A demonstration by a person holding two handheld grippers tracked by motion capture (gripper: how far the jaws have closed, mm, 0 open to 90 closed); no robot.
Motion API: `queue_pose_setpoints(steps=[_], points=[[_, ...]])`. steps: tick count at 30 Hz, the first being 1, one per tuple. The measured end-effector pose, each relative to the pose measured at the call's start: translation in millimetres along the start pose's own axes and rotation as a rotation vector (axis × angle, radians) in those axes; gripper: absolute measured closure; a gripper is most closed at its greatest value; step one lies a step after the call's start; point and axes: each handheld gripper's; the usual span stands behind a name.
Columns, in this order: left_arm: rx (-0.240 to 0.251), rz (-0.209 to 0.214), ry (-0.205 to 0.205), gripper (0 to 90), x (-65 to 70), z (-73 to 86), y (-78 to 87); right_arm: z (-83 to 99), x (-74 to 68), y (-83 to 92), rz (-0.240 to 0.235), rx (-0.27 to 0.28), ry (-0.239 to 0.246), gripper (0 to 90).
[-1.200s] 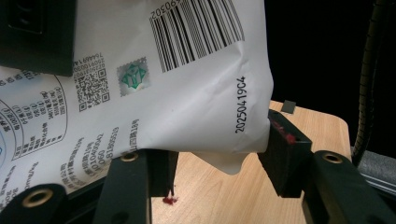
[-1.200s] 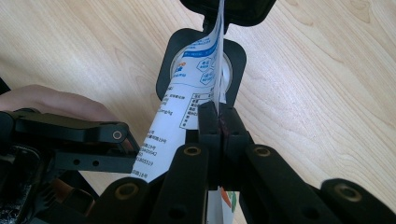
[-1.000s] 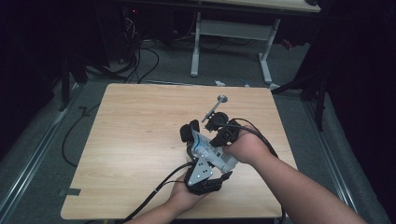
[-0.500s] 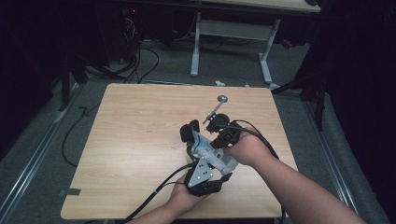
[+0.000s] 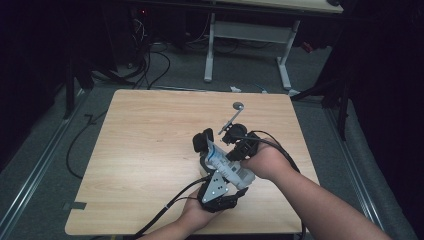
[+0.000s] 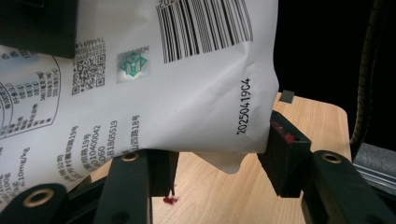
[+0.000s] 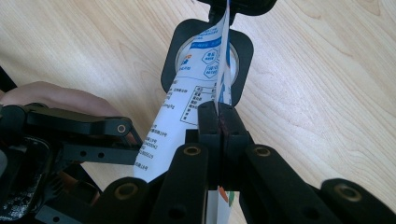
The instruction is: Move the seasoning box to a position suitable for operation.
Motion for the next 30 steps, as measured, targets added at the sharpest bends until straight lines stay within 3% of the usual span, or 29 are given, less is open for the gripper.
queue_pose_setpoints(steps=[30], points=[[-0.044,0.004,0.002,52.3,1.2,12.6,-1.4,10.4,-1.5,-3.8,-0.017,-0.015,-0.015,89.5]])
Point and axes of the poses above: each handheld gripper's, and its own axes: y roughly backward along the jaws, z roughly out of its underside, x roughly to its right, and after that the axes turned 3 degrees about y, right-handed
